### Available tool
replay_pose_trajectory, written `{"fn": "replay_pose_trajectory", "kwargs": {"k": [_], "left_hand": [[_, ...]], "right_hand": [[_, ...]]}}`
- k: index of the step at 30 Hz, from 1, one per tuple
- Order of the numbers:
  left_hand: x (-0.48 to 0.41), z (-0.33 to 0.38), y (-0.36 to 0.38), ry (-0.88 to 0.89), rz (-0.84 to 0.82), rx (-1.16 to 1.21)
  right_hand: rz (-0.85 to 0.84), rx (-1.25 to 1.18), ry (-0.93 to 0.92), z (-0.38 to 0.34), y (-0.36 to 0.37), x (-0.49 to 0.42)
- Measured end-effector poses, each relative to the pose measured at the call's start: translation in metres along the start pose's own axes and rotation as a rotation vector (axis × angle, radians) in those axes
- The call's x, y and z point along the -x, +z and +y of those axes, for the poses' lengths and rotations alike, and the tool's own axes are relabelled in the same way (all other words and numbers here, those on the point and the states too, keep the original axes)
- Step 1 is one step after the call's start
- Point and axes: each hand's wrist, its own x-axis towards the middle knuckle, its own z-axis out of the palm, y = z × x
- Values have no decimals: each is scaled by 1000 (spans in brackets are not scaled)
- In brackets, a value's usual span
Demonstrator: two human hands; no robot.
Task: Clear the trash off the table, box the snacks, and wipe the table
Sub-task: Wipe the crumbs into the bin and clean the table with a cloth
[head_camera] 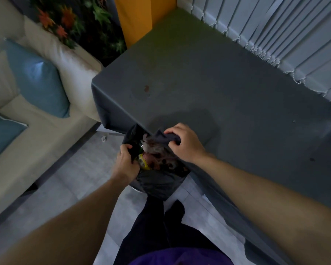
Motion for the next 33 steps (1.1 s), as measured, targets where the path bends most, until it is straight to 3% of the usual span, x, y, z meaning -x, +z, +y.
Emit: {"fn": "replay_pose_trajectory", "kwargs": {"k": [3, 5, 8, 13, 15, 17, 19, 21, 24, 30, 33], "left_hand": [[-2, -1, -3, -7, -22, 13], [-3, -3, -4, -2, -18, 6], [-3, -5, -6, -4, -14, -3], [-5, -4, -8, -2, -23, -7], [-6, -3, -8, 8, -23, -5], [-6, -2, -6, 5, -36, 10], [-4, -2, -3, -4, -45, 15], [0, -2, 0, -21, -44, 21], [7, -1, 8, -49, -55, 69], [23, -1, 23, -58, -72, 76], [29, -3, 28, -85, -91, 113]], "right_hand": [[318, -7, 108, 4, -5, -19], [422, -1, 215, 4, -7, -36], [231, 54, 224, -2, 0, -54], [-127, 35, -37, -15, 15, -33], [-103, 13, -79, -14, 10, -23], [99, 39, -34, -4, 1, -20], [326, 69, 123, 13, -12, -17], [428, 97, 265, 32, -29, -11], [329, 124, 308, 48, -41, 8], [-6, 37, 116, 24, -17, 55], [87, -49, 123, 20, -20, 60]]}}
